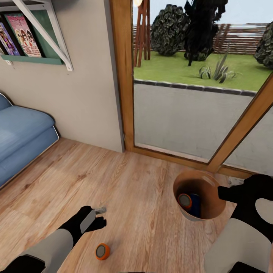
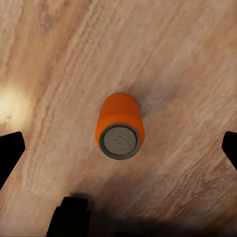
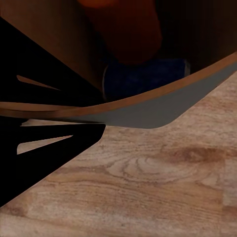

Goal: Put the three can of soda from the living room inside the tash can in the kitchen.

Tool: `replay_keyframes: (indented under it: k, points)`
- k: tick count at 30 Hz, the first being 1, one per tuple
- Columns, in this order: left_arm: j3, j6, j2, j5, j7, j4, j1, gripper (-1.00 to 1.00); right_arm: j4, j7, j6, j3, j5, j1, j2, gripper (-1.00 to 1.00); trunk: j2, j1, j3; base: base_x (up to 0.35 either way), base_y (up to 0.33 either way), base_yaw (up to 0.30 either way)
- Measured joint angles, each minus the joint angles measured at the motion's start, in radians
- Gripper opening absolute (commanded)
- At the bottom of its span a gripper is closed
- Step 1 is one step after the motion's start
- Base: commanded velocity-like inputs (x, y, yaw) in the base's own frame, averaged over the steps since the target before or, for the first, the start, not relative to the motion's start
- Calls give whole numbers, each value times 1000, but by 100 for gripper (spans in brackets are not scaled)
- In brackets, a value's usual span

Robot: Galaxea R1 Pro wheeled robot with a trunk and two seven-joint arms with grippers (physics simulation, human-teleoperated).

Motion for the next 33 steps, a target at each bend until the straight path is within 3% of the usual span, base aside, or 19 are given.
replay_keyframes:
  k: [11, 25, 33]
  points:
    - [0, -1, 1, 1, 0, 5, 1, 100, 0, 0, 0, 1, 0, 0, -1, -100, 0, 0, 0, 0, 0, 0]
    - [0, -19, -3, 1, 0, 5, 10, 100, 0, 0, 0, 0, 0, 0, -1, -100, -98, 54, -44, 0, 0, 0]
    - [0, -28, -6, 0, 0, 6, 11, 100, 0, 0, 0, 0, 0, 0, -1, -100, -98, 54, -44, 0, 0, 0]
